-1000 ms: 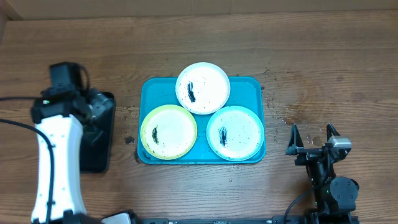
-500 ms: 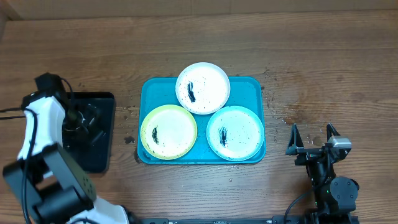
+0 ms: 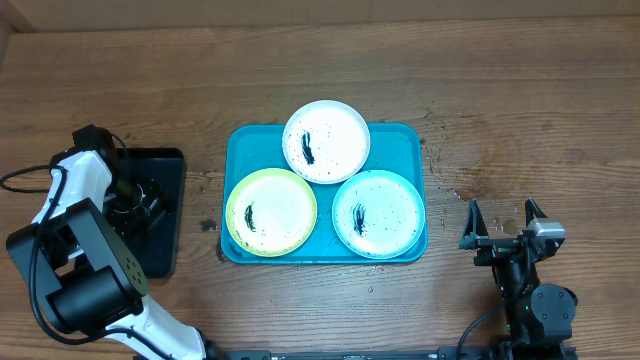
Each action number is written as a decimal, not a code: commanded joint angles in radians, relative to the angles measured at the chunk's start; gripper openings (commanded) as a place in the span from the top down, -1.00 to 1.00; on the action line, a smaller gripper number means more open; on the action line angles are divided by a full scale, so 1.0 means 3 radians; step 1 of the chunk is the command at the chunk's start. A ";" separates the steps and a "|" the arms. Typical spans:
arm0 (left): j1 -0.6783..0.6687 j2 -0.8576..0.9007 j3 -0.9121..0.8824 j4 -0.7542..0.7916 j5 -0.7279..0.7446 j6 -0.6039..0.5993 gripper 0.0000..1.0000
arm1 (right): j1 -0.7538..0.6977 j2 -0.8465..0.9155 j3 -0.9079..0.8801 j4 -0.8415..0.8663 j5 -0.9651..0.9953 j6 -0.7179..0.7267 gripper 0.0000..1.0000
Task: Clean dirty plates on tray and stack at the side
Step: 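Move the left gripper to the black tray and grasp the sponge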
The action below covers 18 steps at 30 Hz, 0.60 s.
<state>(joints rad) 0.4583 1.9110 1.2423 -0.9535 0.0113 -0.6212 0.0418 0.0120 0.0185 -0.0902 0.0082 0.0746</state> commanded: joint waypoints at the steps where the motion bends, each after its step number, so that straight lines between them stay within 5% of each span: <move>1: 0.0005 0.0076 -0.0041 0.0000 -0.0083 0.0058 -0.61 | 0.0006 -0.0023 -0.0034 0.0022 0.0045 0.0000 -1.00; 6: 0.0005 0.0177 -0.0041 0.0008 -0.0113 0.0072 -0.59 | 0.0006 -0.0023 -0.0034 0.0022 0.0045 0.0000 -1.00; 11: 0.0005 0.0212 -0.0041 0.0004 -0.0164 0.0114 -0.33 | 0.0006 -0.0023 -0.0034 0.0022 0.0045 0.0000 -1.00; 15: 0.0005 0.0212 -0.0039 -0.0004 -0.0173 0.0141 0.48 | 0.0006 -0.0023 -0.0034 0.0022 0.0045 0.0000 -1.00; 18: 0.0005 0.0212 -0.0039 -0.0009 -0.0172 0.0141 0.91 | 0.0006 -0.0023 -0.0034 0.0022 0.0045 0.0000 -1.00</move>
<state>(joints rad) 0.4583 1.9491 1.2427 -0.9527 -0.0120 -0.5884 0.0418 0.0120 0.0185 -0.0898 0.0078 0.0746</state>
